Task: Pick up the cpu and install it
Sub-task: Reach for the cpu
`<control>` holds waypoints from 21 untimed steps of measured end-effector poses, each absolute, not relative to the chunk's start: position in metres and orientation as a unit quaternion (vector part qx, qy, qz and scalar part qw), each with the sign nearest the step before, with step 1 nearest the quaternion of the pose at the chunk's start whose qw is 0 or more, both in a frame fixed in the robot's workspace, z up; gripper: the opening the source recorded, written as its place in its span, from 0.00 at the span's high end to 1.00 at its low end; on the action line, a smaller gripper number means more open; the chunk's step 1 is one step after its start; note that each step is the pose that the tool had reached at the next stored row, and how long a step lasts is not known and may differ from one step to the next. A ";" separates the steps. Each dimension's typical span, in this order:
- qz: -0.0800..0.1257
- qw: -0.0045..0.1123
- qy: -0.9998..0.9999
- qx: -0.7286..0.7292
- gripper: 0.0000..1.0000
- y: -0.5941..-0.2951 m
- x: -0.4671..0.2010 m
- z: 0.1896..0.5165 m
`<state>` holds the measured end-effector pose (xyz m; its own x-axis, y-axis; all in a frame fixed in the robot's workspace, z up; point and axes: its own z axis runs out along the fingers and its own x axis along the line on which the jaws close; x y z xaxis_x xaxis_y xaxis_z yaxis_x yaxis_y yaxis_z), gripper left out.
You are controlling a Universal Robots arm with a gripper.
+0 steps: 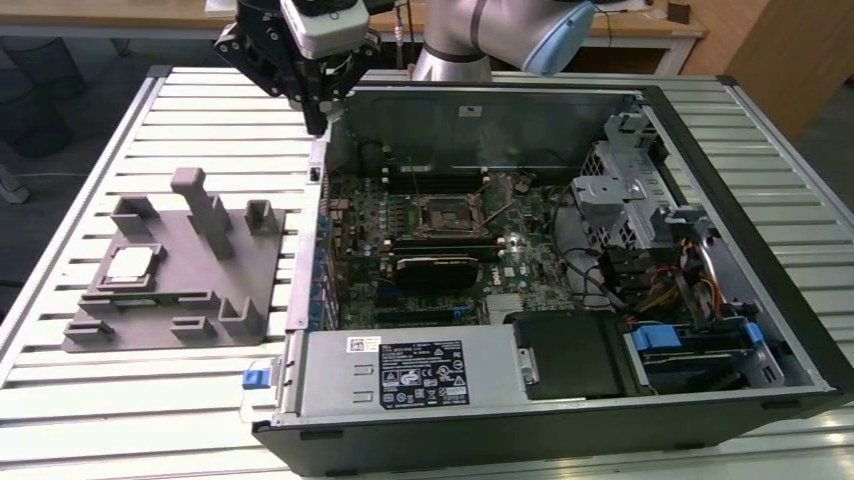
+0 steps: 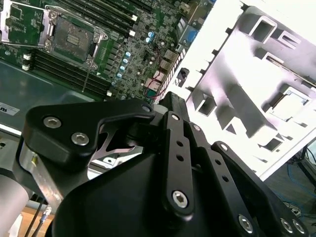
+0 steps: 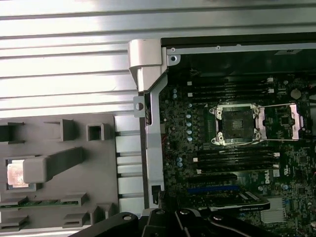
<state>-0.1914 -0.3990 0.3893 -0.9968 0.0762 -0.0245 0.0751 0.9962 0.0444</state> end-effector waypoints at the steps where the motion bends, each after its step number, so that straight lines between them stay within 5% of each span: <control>1: 0.022 0.013 0.999 0.038 0.89 -0.399 -0.192 0.389; 21: 0.022 0.013 0.999 0.038 0.89 -0.399 -0.211 0.388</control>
<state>-0.2115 -0.3989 0.3882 -0.9968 0.0763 -0.0244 0.0751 0.9962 0.0443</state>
